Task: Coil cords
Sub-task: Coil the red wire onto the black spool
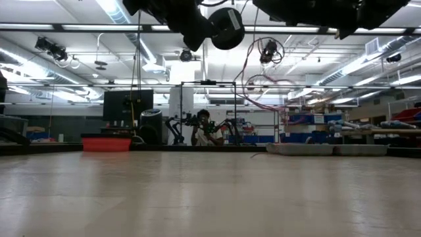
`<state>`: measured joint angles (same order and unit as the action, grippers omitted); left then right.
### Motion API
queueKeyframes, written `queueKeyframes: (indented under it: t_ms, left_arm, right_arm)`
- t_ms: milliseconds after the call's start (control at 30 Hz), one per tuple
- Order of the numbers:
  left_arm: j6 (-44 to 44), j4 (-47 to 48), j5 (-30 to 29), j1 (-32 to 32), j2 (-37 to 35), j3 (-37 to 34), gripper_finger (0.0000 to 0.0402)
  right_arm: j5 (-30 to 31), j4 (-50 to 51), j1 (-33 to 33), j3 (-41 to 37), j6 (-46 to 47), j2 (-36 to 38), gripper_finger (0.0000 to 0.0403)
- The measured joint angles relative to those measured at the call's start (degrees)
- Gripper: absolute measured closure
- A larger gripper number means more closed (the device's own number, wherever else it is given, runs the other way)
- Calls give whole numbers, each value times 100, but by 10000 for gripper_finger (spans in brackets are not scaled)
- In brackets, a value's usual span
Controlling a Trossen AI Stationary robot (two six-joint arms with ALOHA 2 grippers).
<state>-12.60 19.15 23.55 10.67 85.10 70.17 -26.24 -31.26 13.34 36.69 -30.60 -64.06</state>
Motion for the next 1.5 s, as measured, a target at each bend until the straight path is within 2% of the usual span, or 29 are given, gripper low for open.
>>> queueKeyframes:
  t_ms: [500, 700, 900, 1100, 1300, 1500]
  left_arm:
    - [50, -190, 594, -405, 2, 0, 401]
    - [-320, -521, 668, -553, 2, 0, 401]
    - [-705, -969, 647, -581, 2, 0, 401]
    - [-1133, -1302, 128, -581, -1, 0, 401]
    - [-1605, -1298, -559, -581, -66, -4, 401]
    - [-1889, -1413, -875, -583, -331, 4, 401]
  right_arm:
    - [-277, -121, 7, 1192, -52, -1487, 403]
    - [-507, -196, -66, 1353, 38, -1953, 403]
    - [-708, -320, -61, 1353, 540, -2253, 403]
    - [-741, -73, -88, 1342, 868, -2315, 398]
    - [-696, -151, -89, 945, 1380, -2295, 384]
    - [-338, -1034, -85, 253, 1776, -2299, 385]
